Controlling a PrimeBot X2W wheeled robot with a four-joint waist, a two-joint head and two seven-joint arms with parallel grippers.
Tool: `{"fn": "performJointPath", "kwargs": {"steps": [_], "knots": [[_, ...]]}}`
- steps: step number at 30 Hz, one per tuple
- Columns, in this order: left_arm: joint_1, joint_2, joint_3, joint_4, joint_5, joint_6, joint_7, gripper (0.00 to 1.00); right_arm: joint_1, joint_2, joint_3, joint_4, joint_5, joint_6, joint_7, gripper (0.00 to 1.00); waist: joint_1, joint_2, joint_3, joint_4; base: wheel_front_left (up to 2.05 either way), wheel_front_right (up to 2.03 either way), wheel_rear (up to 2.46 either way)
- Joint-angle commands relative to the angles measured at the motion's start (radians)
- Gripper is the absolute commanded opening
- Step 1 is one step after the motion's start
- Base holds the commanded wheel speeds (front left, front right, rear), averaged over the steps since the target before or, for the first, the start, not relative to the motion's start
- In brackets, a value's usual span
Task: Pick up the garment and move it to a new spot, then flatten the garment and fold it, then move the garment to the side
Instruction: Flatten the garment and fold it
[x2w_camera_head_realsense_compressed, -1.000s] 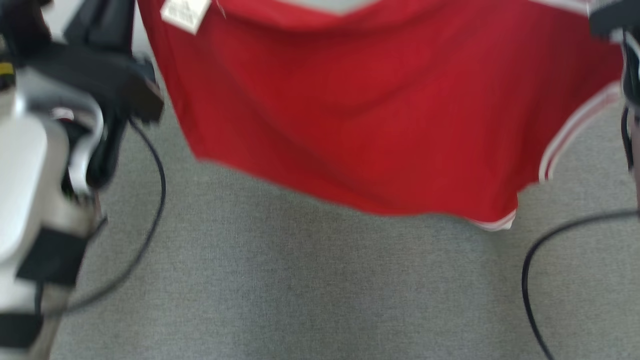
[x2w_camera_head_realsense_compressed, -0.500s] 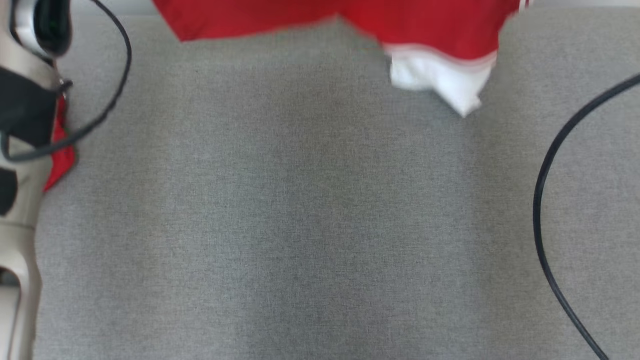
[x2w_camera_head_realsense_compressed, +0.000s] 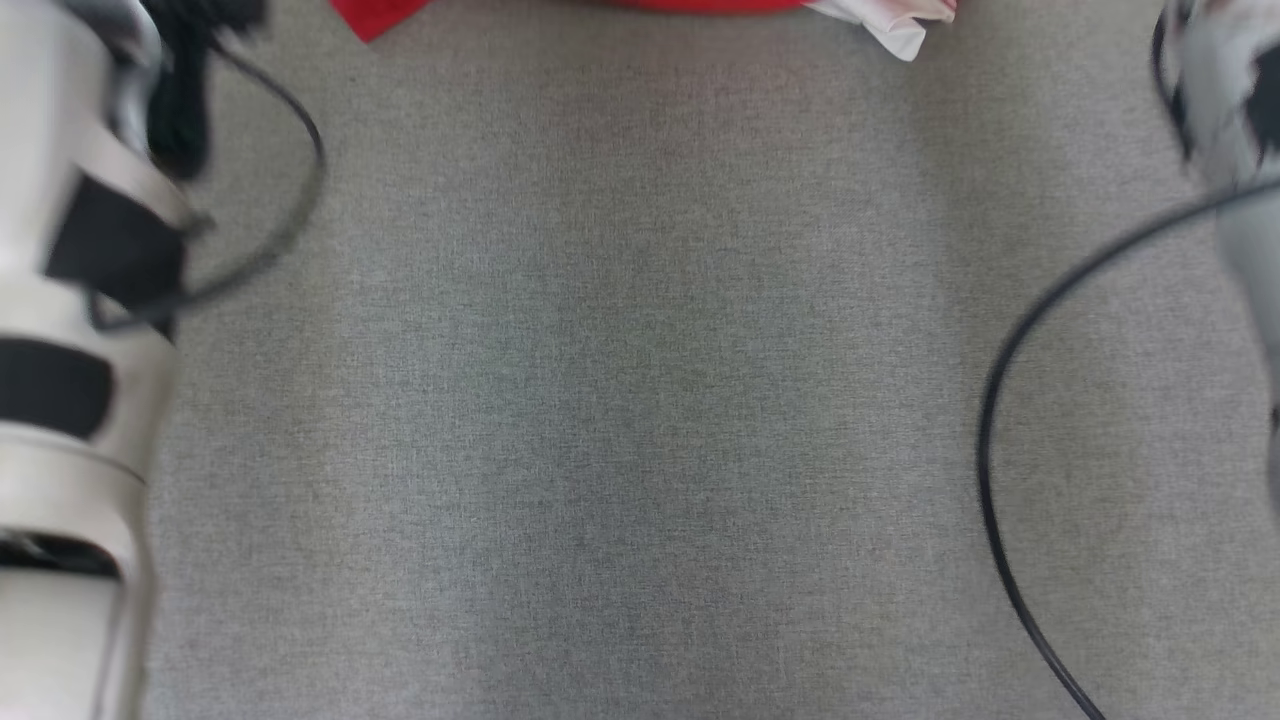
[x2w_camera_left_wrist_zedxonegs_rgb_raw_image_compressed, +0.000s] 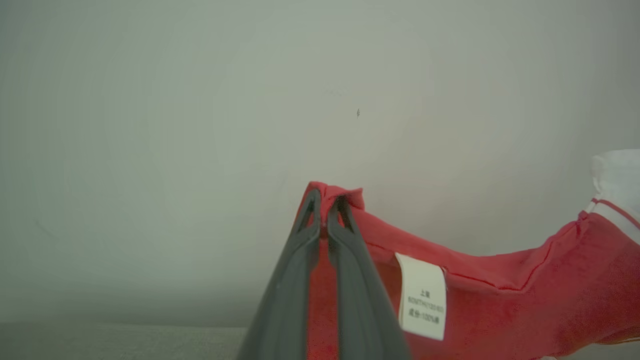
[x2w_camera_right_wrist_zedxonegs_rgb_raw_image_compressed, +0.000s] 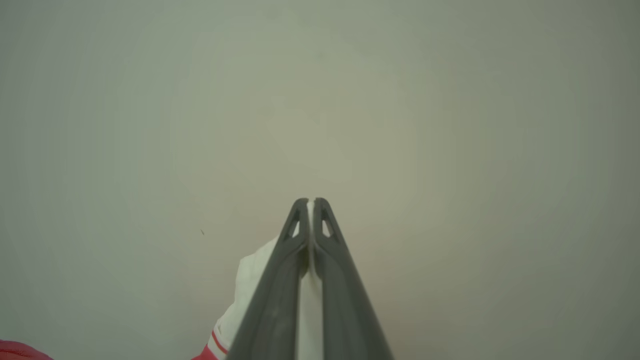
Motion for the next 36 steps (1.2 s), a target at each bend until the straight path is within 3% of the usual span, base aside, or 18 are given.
{"fn": "performJointPath", "kwargs": {"steps": [1, 7, 12, 18, 23, 30, 36], "knots": [[0.027, 0.002, 0.010, -0.003, -0.010, 0.000, -0.006, 0.00, 0.024, -0.009, -0.004, -0.017, 0.027, 0.000, -0.002, 0.00, -0.0002, -0.0001, 0.005, 0.002, 0.00, 0.00, 0.00], [0.245, -0.020, 0.086, -0.172, 0.001, 0.022, -0.014, 0.00, 0.325, -0.074, -0.044, -0.225, 0.157, 0.000, -0.002, 0.00, -0.0002, -0.0001, -0.004, 0.007, 0.00, 0.00, 0.00], [0.477, -0.030, 0.128, -0.376, 0.058, 0.050, -0.012, 0.00, 0.618, -0.075, -0.110, -0.397, 0.201, 0.000, -0.002, 0.00, -0.0002, -0.0001, -0.034, -0.003, 0.00, 0.00, 0.00], [0.771, -0.023, 0.120, -0.583, 0.092, 0.062, -0.012, 0.00, 0.914, -0.072, -0.109, -0.565, 0.214, 0.000, -0.002, 0.00, -0.0002, -0.0001, -0.083, -0.013, 0.00, 0.00, 0.00], [0.973, 0.001, 0.091, -0.739, 0.082, 0.076, 0.049, 0.00, 1.138, -0.081, -0.122, -0.697, 0.230, 0.000, 0.015, 0.00, -0.0002, -0.0001, -0.128, -0.018, 0.00, 0.00, 0.00], [1.217, 0.061, 0.087, -0.961, 0.057, 0.126, 0.182, 0.00, 1.445, -0.047, -0.215, -0.861, 0.197, 0.000, 0.109, 0.00, -0.0002, -0.0001, -0.217, -0.031, 0.00, 0.00, 0.00], [1.398, 0.109, 0.085, -1.130, 0.031, 0.176, 0.298, 0.00, 1.665, 0.028, -0.321, -1.013, 0.140, 0.000, 0.234, 0.00, -0.0002, -0.0001, -0.269, -0.035, 0.00, 0.00, 0.00]]}}
